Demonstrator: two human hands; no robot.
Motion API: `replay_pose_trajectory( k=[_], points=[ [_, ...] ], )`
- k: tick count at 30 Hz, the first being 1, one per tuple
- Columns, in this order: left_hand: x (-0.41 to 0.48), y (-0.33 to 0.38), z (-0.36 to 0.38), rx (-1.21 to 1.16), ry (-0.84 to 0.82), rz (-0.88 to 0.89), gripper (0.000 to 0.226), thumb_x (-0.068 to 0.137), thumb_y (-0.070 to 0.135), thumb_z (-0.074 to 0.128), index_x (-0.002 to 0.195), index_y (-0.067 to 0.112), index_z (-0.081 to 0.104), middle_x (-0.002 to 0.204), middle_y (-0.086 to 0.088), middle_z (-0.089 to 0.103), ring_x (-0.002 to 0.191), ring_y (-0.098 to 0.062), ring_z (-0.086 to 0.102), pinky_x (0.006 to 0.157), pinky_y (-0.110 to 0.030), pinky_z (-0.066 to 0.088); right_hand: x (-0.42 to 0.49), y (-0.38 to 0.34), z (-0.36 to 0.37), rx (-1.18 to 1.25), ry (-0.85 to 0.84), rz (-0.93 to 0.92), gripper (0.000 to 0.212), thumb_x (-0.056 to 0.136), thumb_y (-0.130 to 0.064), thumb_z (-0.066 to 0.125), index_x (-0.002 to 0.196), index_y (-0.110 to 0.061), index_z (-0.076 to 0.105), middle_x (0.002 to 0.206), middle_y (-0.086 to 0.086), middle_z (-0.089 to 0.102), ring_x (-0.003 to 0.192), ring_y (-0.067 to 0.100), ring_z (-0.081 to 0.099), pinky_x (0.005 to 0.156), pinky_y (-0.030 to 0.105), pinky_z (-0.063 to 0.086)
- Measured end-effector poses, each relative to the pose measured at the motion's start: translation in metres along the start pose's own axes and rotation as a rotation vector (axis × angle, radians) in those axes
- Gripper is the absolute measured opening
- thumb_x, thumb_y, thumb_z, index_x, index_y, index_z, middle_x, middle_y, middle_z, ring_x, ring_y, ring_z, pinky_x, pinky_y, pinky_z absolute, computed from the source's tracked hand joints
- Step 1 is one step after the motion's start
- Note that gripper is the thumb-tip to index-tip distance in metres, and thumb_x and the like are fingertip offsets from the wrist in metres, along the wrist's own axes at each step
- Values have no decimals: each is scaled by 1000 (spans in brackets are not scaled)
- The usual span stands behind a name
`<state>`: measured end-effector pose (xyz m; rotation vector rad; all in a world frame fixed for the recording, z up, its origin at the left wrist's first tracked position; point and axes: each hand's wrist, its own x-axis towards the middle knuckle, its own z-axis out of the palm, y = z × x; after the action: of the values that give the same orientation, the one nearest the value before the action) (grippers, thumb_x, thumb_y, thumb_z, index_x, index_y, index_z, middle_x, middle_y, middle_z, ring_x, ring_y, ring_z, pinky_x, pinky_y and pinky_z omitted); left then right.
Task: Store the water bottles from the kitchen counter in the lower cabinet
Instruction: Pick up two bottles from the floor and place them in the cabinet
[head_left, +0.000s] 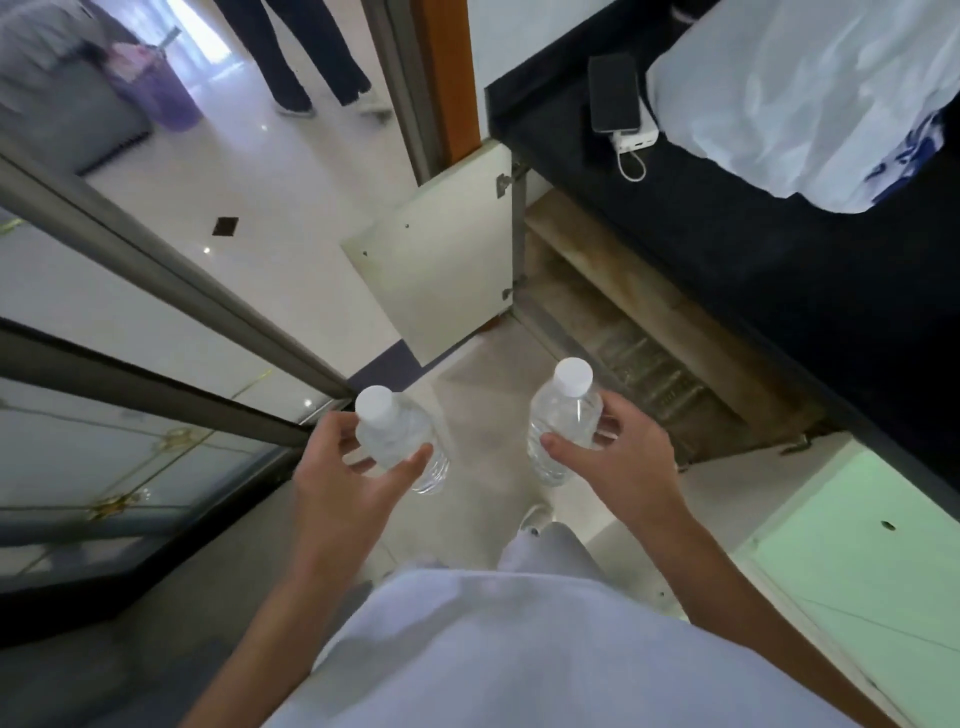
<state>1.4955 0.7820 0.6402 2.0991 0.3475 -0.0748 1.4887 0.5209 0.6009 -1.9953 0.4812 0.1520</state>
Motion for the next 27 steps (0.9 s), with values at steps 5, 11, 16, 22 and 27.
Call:
replay_pose_trajectory(
  k=[5, 11, 16, 22, 27],
  points=[
    [61, 7, -1, 50, 15, -30, 53, 64, 34, 96, 101, 36, 57, 107, 8, 71, 96, -9, 72, 79, -30, 58, 53, -34, 5, 55, -15, 6, 42, 67, -44, 89, 100, -41, 63, 94, -26, 70, 92, -2, 67, 86, 26, 56],
    [145, 27, 26, 124, -163, 53, 55, 65, 30, 95, 105, 32, 56, 104, 12, 68, 94, -7, 69, 78, -23, 54, 96, -38, 4, 69, 108, 142, 47, 64, -45, 91, 102, -44, 64, 94, -28, 70, 89, -9, 66, 83, 21, 54],
    [227, 52, 70, 201, -469, 179, 54, 64, 31, 95, 103, 26, 58, 101, 9, 69, 91, -6, 67, 77, -27, 53, 100, -33, 8, 88, 356, 371, 50, 62, -46, 90, 105, -43, 63, 93, -27, 70, 90, -9, 64, 79, 20, 51],
    [289, 80, 117, 318, -805, 331, 60, 66, 36, 93, 112, 24, 57, 103, 12, 65, 92, -4, 63, 73, -23, 48, 96, -33, 27, 163, 582, 553, 49, 64, -46, 90, 103, -45, 60, 90, -27, 69, 88, -6, 66, 85, 27, 57],
    [304, 77, 146, 326, -908, 388, 59, 64, 36, 94, 109, 30, 56, 103, 22, 62, 95, -3, 65, 76, -24, 53, 102, -21, 52, 246, 683, 617, 49, 61, -51, 87, 102, -45, 62, 94, -21, 73, 91, 4, 71, 88, 40, 59]
  ],
)
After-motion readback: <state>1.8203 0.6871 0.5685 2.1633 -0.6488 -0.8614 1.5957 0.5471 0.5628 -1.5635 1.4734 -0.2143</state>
